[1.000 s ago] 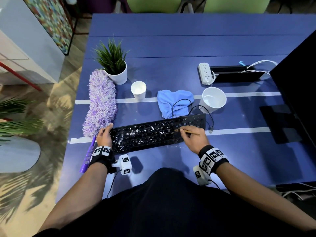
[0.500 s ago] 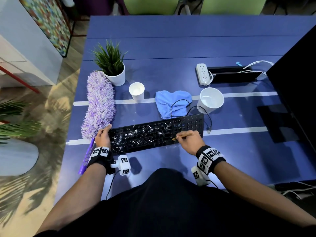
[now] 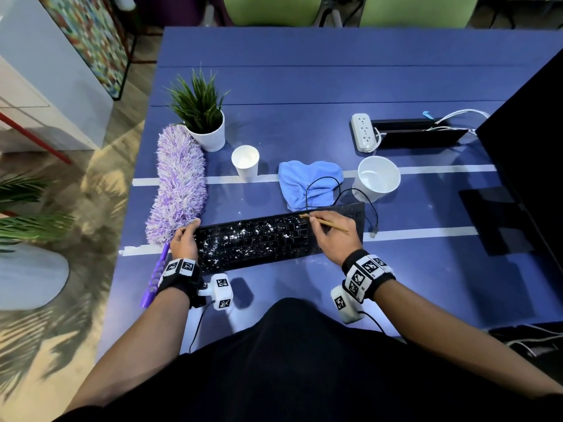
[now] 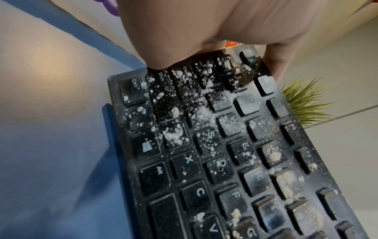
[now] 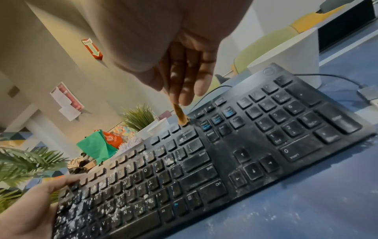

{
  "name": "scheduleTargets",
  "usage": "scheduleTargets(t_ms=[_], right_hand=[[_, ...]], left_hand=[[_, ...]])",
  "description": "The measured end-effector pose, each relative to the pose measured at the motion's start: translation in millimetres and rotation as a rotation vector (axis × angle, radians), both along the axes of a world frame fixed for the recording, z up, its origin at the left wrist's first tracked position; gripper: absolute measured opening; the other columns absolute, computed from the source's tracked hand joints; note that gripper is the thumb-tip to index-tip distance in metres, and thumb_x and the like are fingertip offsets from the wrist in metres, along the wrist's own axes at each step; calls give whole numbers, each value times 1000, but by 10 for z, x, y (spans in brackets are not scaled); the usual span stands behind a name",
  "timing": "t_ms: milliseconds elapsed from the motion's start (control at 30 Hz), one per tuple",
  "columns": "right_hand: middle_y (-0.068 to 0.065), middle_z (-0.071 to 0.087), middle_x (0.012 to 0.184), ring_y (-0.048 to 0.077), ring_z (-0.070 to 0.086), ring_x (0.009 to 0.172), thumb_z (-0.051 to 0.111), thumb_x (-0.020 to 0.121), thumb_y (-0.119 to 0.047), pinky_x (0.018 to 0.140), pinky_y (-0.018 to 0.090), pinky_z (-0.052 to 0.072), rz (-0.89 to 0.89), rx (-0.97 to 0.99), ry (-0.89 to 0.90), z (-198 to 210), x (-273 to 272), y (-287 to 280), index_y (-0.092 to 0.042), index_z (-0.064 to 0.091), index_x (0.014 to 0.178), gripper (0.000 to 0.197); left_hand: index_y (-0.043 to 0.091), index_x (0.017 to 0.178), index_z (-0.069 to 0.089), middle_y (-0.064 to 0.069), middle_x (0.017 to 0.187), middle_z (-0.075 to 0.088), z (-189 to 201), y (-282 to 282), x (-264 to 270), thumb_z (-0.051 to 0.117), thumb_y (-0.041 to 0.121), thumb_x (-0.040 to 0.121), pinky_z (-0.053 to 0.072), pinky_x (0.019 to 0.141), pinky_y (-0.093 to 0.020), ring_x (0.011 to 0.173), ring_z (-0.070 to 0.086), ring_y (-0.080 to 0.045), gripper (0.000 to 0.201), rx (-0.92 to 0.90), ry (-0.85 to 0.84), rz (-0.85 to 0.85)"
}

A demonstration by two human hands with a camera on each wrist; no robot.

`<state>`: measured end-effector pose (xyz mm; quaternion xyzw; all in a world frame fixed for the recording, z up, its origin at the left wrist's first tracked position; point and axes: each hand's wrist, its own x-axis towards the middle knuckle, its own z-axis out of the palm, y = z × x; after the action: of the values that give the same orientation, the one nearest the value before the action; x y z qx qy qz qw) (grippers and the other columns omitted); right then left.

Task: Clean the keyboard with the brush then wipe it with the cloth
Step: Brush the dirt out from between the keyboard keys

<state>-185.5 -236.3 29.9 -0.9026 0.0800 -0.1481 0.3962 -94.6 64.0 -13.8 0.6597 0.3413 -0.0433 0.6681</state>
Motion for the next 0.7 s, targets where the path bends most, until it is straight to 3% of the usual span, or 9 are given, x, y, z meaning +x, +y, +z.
scheduleTargets(t_ms=[100, 200, 267, 333, 433, 500, 567, 633, 700], right_hand=[[7, 73, 93, 19, 68, 82, 62, 88, -21, 80, 27, 53, 65, -75, 153, -35, 7, 38, -13, 73, 96, 16], [5, 73, 91, 16, 68, 81, 63, 87, -19, 80, 28, 54, 44, -12, 82, -42, -4, 57, -12, 73, 94, 14], [4, 74, 89, 15, 68, 79, 64, 87, -17, 79, 30, 55, 9, 31, 66, -23, 5, 52, -11, 74, 91, 12], [4, 74, 86, 16, 68, 74, 63, 88, -20, 75, 30, 56, 32, 19, 177, 2, 17, 54, -13, 74, 90, 13], [3, 74, 89, 11, 66, 74, 63, 88, -17, 76, 21, 53, 72, 17, 152, 27, -2, 66, -13, 74, 93, 12], [3, 73, 89, 12, 66, 76, 64, 88, -17, 77, 22, 53, 41, 41, 123, 15, 0, 49, -12, 73, 93, 12], [2, 73, 83, 12, 65, 71, 63, 88, -21, 74, 25, 54, 43, 38, 229, -9, 4, 39, -14, 73, 92, 13], [0, 72, 82, 9, 63, 69, 62, 89, -21, 72, 17, 52, 64, 28, 252, -21, -18, 55, -14, 73, 93, 14], [-2, 71, 85, 6, 62, 71, 63, 89, -19, 70, 6, 45, 33, 53, 177, -10, -26, 57, -13, 73, 94, 13]], left_hand=[[22, 71, 57, 4, 73, 56, 15, -5, -6, 68, 20, 87, 43, 64, -12, 83, 51, -18, 20, 33, -11, -26], [23, 74, 57, 5, 76, 56, 57, -28, -40, 65, 20, 91, 38, 54, -2, 75, 51, -14, 19, 48, -21, -41], [23, 74, 55, 3, 78, 54, 67, -27, -51, 64, 21, 91, 35, 52, 0, 72, 48, -12, 20, 75, -19, -56], [23, 72, 54, 4, 75, 52, 49, -13, -47, 65, 22, 91, 34, 51, 0, 68, 46, -7, 22, 72, -17, -57], [24, 72, 54, 11, 68, 55, 55, -37, -58, 64, 19, 92, 35, 52, 1, 63, 48, 1, 23, 57, -32, -57], [23, 75, 58, 18, 59, 61, 58, -34, -62, 62, 16, 92, 37, 55, 1, 61, 56, 5, 19, 45, -51, -50], [20, 82, 64, 18, 70, 64, 34, -6, -57, 61, 14, 92, 41, 70, -6, 78, 60, -3, 12, 39, -55, -49], [23, 79, 65, 8, 83, 62, 1, 17, -52, 63, 18, 91, 41, 83, -18, 91, 56, -16, 13, 40, -50, -47], [24, 77, 62, 5, 85, 60, 8, 9, -63, 62, 19, 92, 41, 79, -14, 92, 53, -18, 16, 39, -43, -64]])
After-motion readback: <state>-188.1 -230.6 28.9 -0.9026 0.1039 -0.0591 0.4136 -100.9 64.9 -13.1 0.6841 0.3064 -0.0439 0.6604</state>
